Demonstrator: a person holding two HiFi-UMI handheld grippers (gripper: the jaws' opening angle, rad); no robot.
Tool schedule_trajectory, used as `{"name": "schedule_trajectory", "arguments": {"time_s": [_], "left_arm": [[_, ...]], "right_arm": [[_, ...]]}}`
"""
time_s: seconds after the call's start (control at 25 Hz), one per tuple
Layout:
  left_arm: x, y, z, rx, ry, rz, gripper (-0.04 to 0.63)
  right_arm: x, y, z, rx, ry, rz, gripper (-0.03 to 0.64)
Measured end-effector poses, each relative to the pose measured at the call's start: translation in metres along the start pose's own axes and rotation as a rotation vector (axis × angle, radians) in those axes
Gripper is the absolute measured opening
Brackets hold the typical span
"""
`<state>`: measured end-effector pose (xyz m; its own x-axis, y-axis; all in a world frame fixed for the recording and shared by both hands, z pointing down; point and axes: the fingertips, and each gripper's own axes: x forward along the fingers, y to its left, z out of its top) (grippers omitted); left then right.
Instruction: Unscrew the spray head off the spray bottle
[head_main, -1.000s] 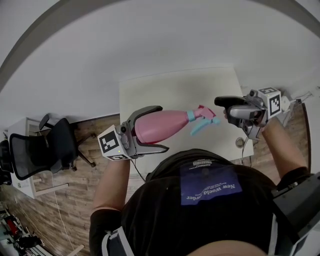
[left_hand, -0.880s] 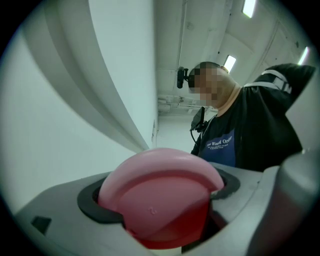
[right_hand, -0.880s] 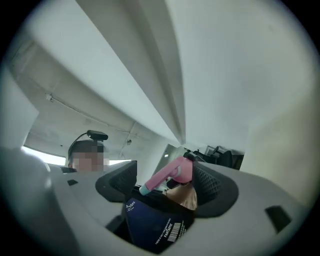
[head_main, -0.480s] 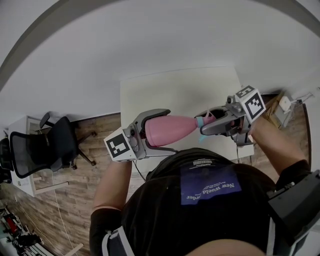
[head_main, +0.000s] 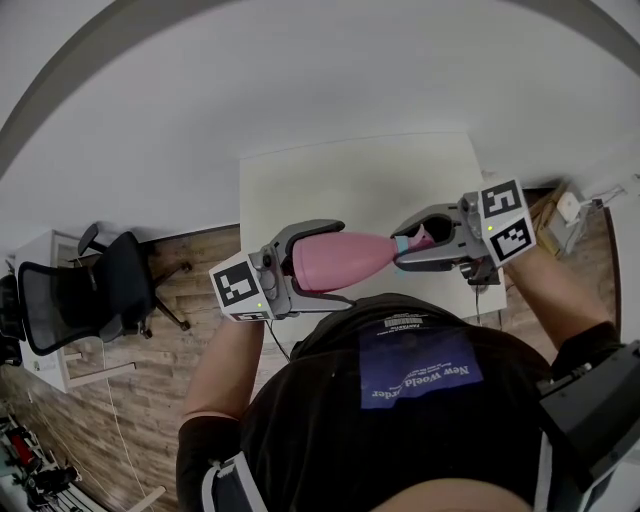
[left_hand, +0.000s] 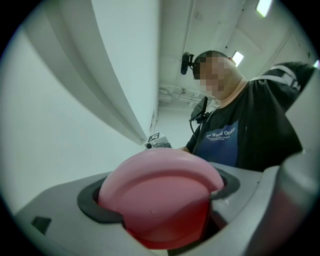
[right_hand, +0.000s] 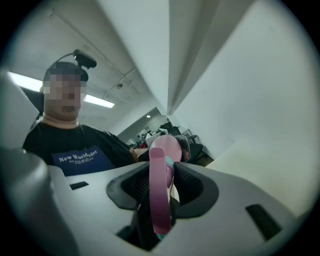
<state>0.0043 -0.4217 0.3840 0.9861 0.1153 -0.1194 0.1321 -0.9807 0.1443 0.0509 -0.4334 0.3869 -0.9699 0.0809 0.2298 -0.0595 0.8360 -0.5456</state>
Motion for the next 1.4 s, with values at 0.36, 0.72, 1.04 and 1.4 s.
{"name": "schedule_trajectory", "arguments": {"time_s": [0.36,0.72,1.04,1.4], "left_arm": [[-0.004,0.016,-0.006,-0.386,-0.145,-0.051,0.499],[-0.012,0.022,-0.015,-0.52,-0.221,-0.05,0.499],[-0.028,0.025,-0.016,-0.54,-0.285,0.014,0.499],[-0.054,0.04,-0.009,-0.542,-0.403,0.092,0.499]], "right_arm": [[-0.002,0.002,-0.002,-0.575,0.214,-0.183,0.132],[-0.013,-0.005,-0.012,-0.857,0.308,-0.261,0.132],[-0.045,-0.003,-0.005,-0.718,0.146,-0.264,0.132],[-0.085,-0.017,0.009,-0.534,-0.081,-0.298,0.132]]}}
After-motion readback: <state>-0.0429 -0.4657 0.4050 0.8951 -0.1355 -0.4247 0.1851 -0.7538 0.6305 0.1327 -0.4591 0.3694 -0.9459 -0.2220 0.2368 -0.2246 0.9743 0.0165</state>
